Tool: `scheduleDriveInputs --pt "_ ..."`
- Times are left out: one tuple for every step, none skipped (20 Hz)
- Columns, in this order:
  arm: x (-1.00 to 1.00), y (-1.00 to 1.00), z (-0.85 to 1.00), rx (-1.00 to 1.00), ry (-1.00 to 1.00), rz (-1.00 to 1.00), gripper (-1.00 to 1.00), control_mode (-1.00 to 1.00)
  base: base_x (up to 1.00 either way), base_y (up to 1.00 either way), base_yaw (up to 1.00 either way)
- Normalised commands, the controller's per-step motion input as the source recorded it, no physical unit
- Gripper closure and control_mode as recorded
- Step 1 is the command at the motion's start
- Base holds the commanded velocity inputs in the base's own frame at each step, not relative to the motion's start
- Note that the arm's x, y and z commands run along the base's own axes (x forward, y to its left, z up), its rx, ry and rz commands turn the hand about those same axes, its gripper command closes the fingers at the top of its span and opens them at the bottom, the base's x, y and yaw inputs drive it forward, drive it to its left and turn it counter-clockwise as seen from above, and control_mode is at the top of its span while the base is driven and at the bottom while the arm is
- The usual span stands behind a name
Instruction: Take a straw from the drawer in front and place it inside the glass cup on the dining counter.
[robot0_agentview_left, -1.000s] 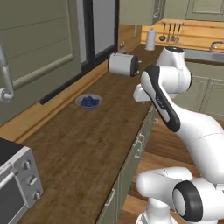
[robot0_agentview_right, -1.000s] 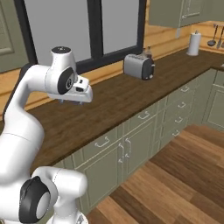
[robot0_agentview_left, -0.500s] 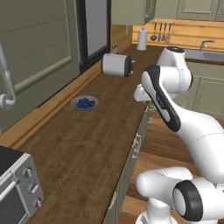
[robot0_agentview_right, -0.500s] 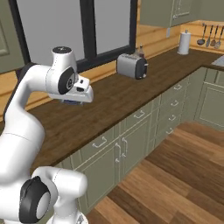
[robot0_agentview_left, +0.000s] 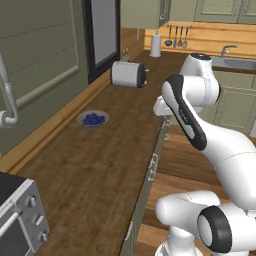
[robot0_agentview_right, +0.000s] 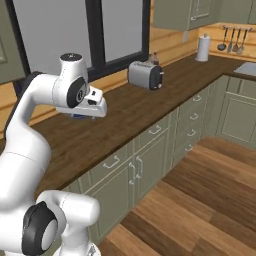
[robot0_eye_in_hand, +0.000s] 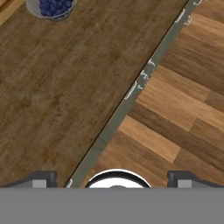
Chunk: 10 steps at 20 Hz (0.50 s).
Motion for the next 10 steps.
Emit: scheduleDriveInputs --pt "0.00 0.00 0.00 0.00 0.00 0.00 -1.00 1.00 0.44 0.46 -0.11" --pt "0.00 0.00 0.00 0.00 0.00 0.00 -1.00 1.00 0.45 0.43 -0.11" --pt "0.00 0.00 0.00 0.00 0.00 0.00 -1.00 1.00 0.49 0.36 -0.10" --pt "0.00 0.00 0.00 0.00 0.00 0.00 -1.00 1.00 0.48 0.30 -0.09" --pt "0.00 0.00 0.00 0.00 0.00 0.00 -1.00 1.00 0.50 0.23 -0.09" --pt "0.00 0.00 0.00 0.00 0.00 0.00 -1.00 1.00 0.48 0.21 -0.08" --pt "0.00 0.00 0.00 0.00 0.00 0.00 -1.00 1.00 0.46 0.17 -0.07" --pt "0.00 0.00 0.00 0.00 0.00 0.00 -1.00 1.00 0.43 0.14 -0.05" --pt "0.00 0.00 0.00 0.00 0.00 0.00 -1.00 1.00 0.42 0.09 -0.02" --pt "0.00 0.00 0.00 0.00 0.00 0.00 -1.00 1.00 0.41 0.06 -0.01"
